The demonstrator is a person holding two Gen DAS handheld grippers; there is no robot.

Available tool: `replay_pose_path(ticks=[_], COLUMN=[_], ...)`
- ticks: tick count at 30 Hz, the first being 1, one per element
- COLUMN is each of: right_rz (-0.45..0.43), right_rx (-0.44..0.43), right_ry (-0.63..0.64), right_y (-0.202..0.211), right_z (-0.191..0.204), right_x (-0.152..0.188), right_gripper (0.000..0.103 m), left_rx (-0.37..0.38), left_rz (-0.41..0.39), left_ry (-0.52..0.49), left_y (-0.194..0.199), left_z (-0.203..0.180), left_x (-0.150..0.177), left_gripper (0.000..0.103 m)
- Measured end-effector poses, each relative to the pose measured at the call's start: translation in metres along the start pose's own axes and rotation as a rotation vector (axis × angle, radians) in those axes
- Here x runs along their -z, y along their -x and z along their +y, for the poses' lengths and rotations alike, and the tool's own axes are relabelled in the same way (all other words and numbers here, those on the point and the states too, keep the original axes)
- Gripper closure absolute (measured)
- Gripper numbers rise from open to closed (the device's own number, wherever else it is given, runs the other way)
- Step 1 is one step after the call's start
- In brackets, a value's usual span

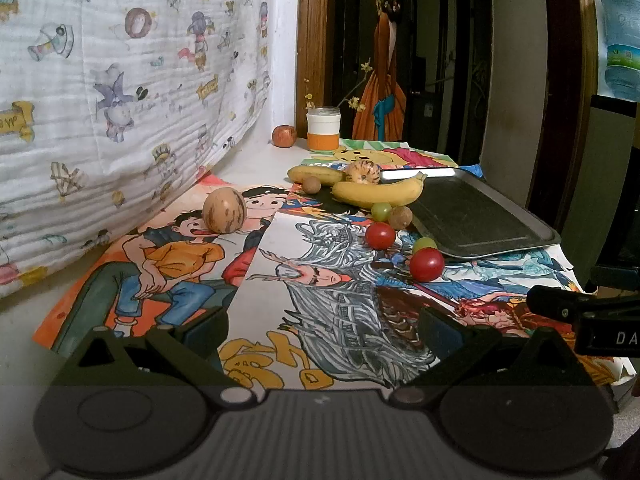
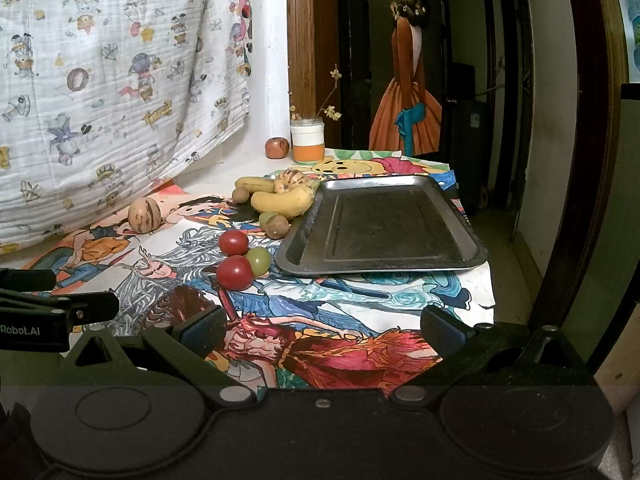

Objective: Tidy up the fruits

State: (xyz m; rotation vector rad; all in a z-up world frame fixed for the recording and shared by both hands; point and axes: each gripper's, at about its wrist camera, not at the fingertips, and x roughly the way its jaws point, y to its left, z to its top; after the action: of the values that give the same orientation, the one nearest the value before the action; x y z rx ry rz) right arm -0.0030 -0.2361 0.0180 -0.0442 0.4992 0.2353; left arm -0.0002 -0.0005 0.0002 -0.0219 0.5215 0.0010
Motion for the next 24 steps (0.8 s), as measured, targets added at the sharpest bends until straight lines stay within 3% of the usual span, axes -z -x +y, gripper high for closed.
replay_pose_path(ticks=[24], right_rz=[0.005], right_rx=[-0.004], right_ry=[0.0], right_y=[-0.0004], right_z=[0.0007], right_x=[0.0], right_gripper=[0.0], left_rx=[0.0], left_rz=[0.005], left_ry=[0.002], left_y=[-0.0027], left_z=[0.0014], left_x=[0.0059], left_gripper=[0.0])
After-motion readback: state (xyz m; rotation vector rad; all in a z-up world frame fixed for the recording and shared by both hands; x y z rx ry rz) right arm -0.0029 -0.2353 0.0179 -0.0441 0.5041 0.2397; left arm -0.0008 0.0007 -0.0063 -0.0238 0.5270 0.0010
